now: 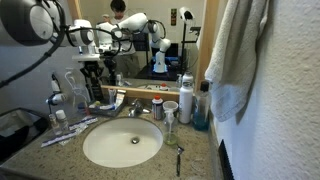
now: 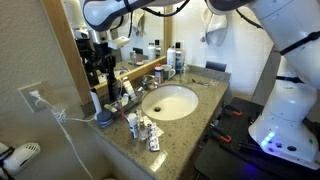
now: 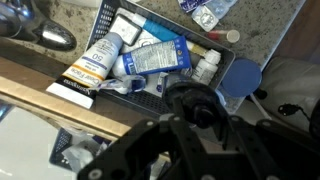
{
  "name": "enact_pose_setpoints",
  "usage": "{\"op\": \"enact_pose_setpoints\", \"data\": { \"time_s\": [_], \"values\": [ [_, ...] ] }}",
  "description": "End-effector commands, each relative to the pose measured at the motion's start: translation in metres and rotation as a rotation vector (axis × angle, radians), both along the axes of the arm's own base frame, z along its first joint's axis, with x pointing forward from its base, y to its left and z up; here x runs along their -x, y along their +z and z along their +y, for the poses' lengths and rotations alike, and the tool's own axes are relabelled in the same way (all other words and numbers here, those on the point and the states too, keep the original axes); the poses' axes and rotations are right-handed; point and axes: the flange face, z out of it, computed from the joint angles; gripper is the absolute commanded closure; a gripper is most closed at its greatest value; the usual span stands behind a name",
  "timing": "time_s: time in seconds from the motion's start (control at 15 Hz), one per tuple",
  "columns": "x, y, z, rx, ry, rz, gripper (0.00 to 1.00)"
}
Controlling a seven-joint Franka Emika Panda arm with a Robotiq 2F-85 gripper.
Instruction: Move the black bottle to the upper left corner of the counter
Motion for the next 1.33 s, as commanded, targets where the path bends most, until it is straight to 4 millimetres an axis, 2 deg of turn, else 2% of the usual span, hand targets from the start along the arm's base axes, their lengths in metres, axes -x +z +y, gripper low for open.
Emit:
{"op": "enact_pose_setpoints", "data": {
  "time_s": [0.0, 0.87, 1.27],
  "values": [
    [-0.016, -0.003, 0.000, -0.001, 0.022, -0.015, 0.90],
    [-0.018, -0.021, -0.004, -0.048, -0.006, -0.085, 0.90],
    [-0.020, -0.029, -0.009, -0.069, -0.012, -0.175, 0.90]
  ]
}}
